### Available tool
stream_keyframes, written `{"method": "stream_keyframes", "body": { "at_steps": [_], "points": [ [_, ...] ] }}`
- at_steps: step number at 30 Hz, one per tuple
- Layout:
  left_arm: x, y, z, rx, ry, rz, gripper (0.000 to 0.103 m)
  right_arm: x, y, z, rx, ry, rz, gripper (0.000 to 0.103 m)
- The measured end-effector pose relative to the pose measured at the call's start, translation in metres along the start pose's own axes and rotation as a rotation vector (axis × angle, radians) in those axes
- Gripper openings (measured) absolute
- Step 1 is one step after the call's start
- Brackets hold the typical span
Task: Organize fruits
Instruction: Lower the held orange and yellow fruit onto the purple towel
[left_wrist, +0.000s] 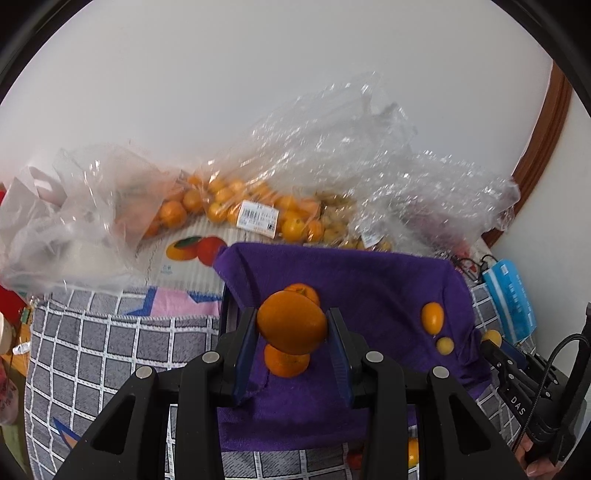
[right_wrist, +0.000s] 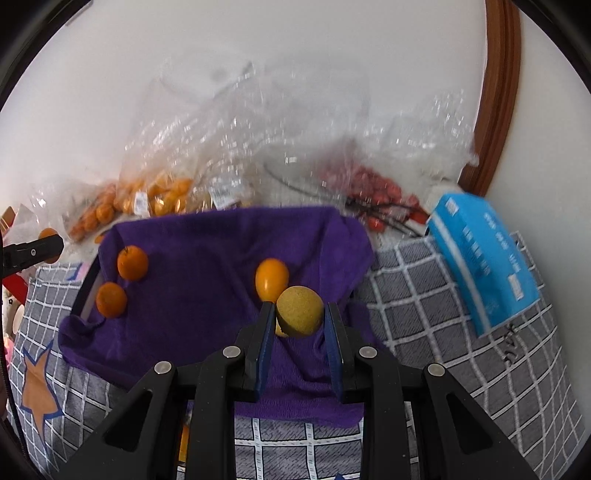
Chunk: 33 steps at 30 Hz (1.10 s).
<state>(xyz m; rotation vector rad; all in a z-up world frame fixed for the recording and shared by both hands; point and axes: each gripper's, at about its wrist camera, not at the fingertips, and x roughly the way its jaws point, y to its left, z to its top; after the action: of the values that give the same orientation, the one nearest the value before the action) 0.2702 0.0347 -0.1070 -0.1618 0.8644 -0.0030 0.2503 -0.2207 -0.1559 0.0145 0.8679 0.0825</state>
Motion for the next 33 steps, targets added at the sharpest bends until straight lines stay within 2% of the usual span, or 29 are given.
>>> {"method": "stream_keyframes", "body": {
  "at_steps": [7, 16, 22, 23, 33],
  "points": [
    [0.018, 0.009, -0.012, -0.015, 0.057, 0.013, 0.035, 0.02, 0.006, -0.013, -0.001, 0.056, 0.016, 0.026],
    [0.034, 0.014, -0.03, -0.024, 0.131, -0.006, 0.035, 0.036, 0.011, -0.023, -0.006, 0.109, 0.023, 0.026],
    [0.044, 0.013, -0.037, -0.022, 0.165, -0.016, 0.035, 0.04, 0.01, -0.022, -0.008, 0.126, 0.017, 0.026],
    [0.046, 0.013, -0.038, -0.02, 0.19, -0.014, 0.035, 0.041, 0.011, -0.022, -0.009, 0.126, 0.015, 0.026],
    [0.06, 0.013, -0.045, -0.017, 0.226, -0.018, 0.035, 0.048, 0.009, -0.021, -0.002, 0.129, 0.007, 0.027]
  ]
}}
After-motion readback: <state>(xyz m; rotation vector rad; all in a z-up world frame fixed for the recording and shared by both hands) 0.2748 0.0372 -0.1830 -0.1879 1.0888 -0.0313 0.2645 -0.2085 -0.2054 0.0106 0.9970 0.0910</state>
